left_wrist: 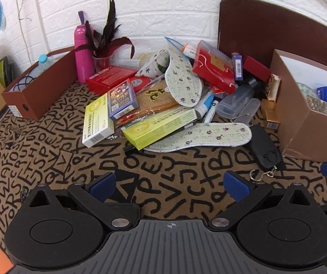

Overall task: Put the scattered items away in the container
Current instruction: 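Reach the right gripper toward the yellow medicine box in the pile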

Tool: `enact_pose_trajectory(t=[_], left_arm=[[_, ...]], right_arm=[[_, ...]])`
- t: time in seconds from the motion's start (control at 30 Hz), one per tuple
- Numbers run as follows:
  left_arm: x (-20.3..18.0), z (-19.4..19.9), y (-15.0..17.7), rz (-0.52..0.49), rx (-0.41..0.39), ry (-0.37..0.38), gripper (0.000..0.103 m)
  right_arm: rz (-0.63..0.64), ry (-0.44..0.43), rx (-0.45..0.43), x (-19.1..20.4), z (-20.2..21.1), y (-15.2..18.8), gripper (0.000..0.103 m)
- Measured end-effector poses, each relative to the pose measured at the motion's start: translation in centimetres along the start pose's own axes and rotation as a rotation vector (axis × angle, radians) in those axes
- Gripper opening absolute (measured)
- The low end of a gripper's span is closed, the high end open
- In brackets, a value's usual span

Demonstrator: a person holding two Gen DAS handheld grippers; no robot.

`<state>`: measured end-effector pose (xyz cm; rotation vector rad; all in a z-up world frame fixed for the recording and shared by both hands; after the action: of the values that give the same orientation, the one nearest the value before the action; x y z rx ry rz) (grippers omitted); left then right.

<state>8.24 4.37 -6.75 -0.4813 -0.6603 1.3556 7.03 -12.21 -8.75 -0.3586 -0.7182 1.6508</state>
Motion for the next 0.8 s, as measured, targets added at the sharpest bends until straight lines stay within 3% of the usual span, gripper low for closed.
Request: enact_pose_trajectory(t=[0.3, 0.5, 0.63, 0.8], left_arm=[[3.6, -5.5, -2.0, 0.023, 0.022, 0.017, 0.088], [5.9, -8.3, -2.9, 0.034, 0.034, 0.040, 0.080], [7.3, -9.7, -3.5, 0.061, 0.032, 0.077, 0.079], [7.9, -11.4, -4.0, 0.079, 0.050, 0.141, 0.080]], right_arm=[[0.071, -0.058, 0.049, 1.9, -5.5, -0.8, 0.103], [0.097, -0.096, 0.037, 3.2, -8.4, -2.7, 0.103], [0.141, -0.126, -0.005, 4.1, -10.2, -4.4, 0.103], [0.194, -0.232, -0.044, 5.0, -12.3, -6.1, 0.103]])
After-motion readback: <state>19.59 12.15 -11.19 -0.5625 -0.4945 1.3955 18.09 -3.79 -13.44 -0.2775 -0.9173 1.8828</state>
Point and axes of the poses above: each gripper's, at about its wrist camera, not at the fingertips, and z roughly against the way its jaws point, x to its left, y to its underside, the point moved 2 cm from there along -z, roughly the way its jaws point, and after that the axes turned 8 degrees about -z, right-handed, at the moved point
